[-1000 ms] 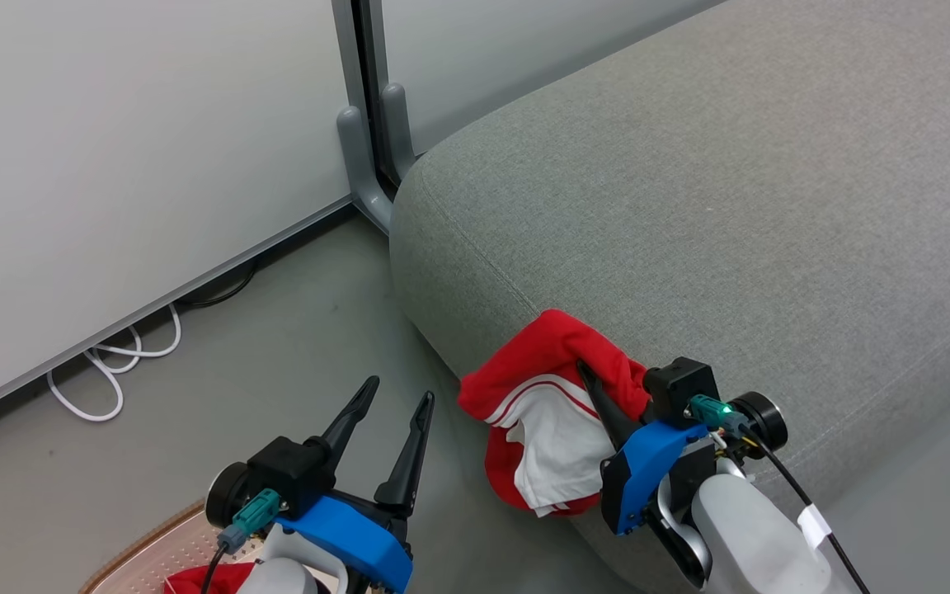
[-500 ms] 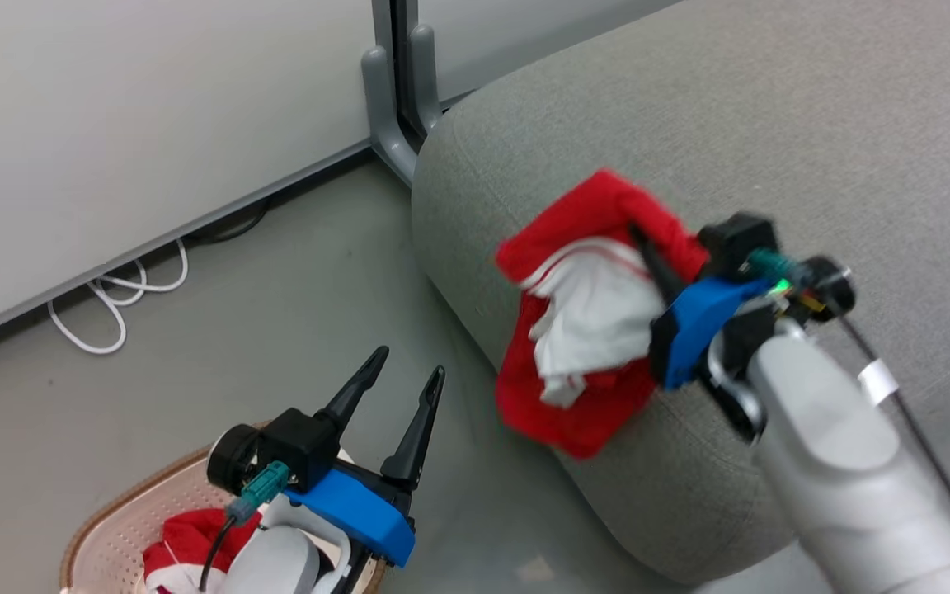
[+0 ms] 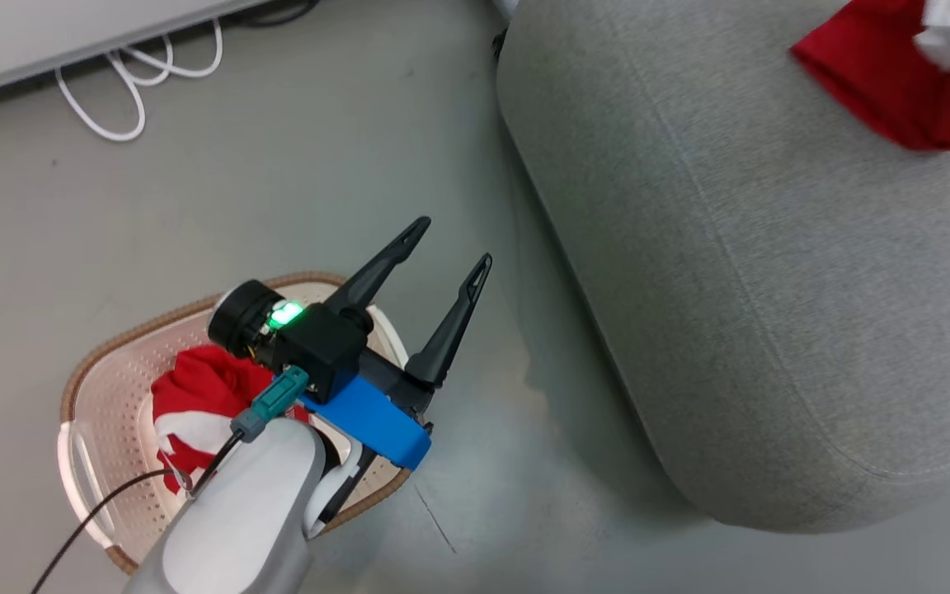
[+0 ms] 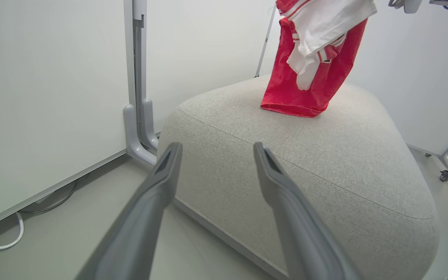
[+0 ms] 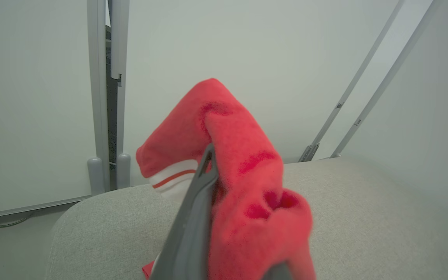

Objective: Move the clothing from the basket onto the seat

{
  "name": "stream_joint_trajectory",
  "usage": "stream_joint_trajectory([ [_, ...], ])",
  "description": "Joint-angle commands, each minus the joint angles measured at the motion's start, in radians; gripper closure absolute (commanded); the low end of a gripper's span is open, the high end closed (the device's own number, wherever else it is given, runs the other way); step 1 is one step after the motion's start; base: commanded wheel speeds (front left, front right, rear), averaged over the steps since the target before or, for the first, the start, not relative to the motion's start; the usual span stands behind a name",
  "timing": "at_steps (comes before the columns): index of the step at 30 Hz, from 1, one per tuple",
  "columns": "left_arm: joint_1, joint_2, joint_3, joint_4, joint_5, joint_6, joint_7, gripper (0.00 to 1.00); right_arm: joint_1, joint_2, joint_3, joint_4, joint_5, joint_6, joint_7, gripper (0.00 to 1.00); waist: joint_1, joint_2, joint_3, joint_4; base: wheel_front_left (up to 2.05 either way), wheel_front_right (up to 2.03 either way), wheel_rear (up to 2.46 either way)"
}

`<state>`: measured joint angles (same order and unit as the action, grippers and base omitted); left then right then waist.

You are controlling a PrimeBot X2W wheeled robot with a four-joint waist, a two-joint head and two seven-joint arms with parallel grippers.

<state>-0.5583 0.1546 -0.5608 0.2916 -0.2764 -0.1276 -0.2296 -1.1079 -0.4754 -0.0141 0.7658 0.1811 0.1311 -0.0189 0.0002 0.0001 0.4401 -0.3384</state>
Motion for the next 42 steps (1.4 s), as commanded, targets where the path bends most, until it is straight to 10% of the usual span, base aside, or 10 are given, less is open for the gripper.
stream_joint_trajectory([
  [1,-0.031,0.018,-0.01,-0.02,0.006,-0.004,0.005,0.0,-0.018,-0.017,-0.027,-0.007,-0.015,-0.001,-0.006,1.0,-0.0002,-0.0001,0.123,0.087,0.0,0.0,0.0],
  [21,-0.099,0.044,-0.074,-0.071,-0.005,-0.004,-0.008,0.0,0.108,0.023,-0.265,0.076,-0.141,-0.001,-0.073,1.0,-0.0002,-0.0001,0.24,0.168,0.0,0.0,0.0],
  [24,-0.096,0.041,-0.074,-0.058,-0.012,-0.004,-0.013,0.0,0.115,0.031,-0.276,0.067,-0.163,-0.001,-0.061,0.59,-0.0002,-0.0001,0.224,0.173,0.0,0.0,0.0],
  [25,-0.096,0.039,-0.073,-0.054,-0.012,-0.003,-0.015,0.0,0.12,0.035,-0.281,0.063,-0.169,-0.001,-0.057,0.02,-0.0002,-0.0001,0.218,0.174,0.0,0.0,0.0],
  [42,0.072,-0.022,0.005,0.057,-0.085,0.016,-0.036,0.0,0.442,0.087,-0.157,-0.067,-0.136,-0.001,-0.078,0.0,-0.0002,-0.0001,-0.129,0.197,0.0,0.0,0.0],
])
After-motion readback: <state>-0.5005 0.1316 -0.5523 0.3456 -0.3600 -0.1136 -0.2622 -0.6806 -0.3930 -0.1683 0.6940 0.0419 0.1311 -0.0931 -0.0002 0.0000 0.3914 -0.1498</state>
